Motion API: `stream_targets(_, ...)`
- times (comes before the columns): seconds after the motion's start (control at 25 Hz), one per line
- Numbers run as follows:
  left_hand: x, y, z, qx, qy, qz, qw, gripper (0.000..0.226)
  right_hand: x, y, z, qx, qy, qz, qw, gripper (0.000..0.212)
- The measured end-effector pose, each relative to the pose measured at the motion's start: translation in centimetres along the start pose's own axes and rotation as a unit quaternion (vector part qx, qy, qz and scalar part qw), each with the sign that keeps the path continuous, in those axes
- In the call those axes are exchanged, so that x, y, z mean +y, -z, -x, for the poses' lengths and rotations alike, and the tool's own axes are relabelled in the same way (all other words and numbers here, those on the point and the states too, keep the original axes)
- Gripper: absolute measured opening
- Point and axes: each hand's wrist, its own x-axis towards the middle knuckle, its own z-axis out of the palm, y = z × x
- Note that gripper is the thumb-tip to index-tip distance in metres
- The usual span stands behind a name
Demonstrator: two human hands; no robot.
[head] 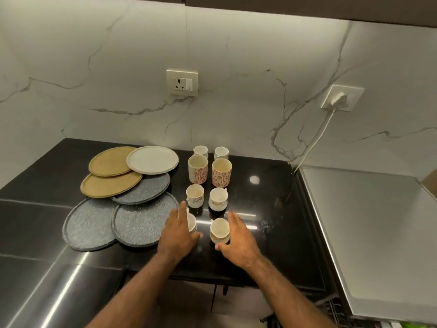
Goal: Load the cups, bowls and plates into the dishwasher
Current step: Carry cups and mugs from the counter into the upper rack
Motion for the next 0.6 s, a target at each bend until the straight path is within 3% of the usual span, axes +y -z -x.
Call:
stream_targets(0.24, -0.2, -1.2, -1.7, 0.010, -0.005, -0.047, 0.999, 0.095, 0.3, -1.9, -2.9, 0.002, -0.047, -0.043, 0.998, 0.125)
stream_targets(0.52, -0.4, -1.6, -1.7, 0.013, -0.015, -0.014, 1.000, 0.077, 0.7, -3.6, -2.7, 0.062, -0.040, -0.095, 0.993, 0.092)
stream_targets(0.6, -0.1, -1.7, -0.8, 0.030, -0.017, 0.020, 0.999, 0.072, 0.9, -3.1, -2.1, 0.075, -0.031, -0.123, 0.989, 0.091)
